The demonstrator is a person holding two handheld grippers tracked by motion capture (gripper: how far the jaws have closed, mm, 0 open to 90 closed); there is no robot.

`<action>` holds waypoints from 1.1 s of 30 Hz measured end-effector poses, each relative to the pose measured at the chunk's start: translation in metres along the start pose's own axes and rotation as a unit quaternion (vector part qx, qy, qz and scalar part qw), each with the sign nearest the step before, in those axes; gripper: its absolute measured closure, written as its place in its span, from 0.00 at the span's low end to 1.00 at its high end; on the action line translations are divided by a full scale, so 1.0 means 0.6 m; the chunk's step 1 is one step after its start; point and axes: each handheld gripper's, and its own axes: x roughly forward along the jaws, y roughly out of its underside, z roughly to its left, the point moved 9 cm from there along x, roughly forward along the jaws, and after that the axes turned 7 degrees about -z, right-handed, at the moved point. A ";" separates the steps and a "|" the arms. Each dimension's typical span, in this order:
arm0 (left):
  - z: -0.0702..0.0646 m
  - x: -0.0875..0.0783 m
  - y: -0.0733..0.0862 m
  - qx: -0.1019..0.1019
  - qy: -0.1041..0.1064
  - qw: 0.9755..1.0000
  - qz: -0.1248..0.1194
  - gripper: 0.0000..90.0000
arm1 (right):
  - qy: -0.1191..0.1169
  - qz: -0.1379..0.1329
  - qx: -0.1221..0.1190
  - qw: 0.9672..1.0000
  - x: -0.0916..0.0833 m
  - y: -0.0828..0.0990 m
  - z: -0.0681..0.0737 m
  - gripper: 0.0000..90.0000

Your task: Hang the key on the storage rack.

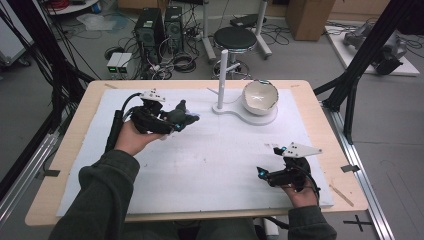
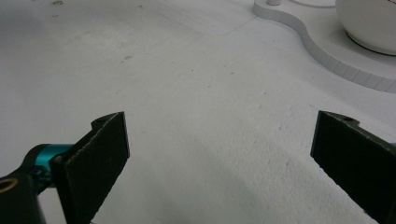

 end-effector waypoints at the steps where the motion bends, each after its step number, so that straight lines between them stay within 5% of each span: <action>1: 0.000 0.000 -0.003 0.004 0.000 1.000 0.000 0.47 | -0.001 0.001 0.002 1.000 0.000 0.000 0.001 0.04; 17: -0.001 0.012 -0.027 0.001 0.006 1.000 -0.004 0.47 | 0.002 0.005 -0.001 1.000 0.002 0.004 -0.003 0.04; 33: -0.002 0.034 -0.094 0.004 0.006 1.000 -0.014 0.47 | -0.003 0.004 -0.006 1.000 0.010 -0.001 -0.001 0.04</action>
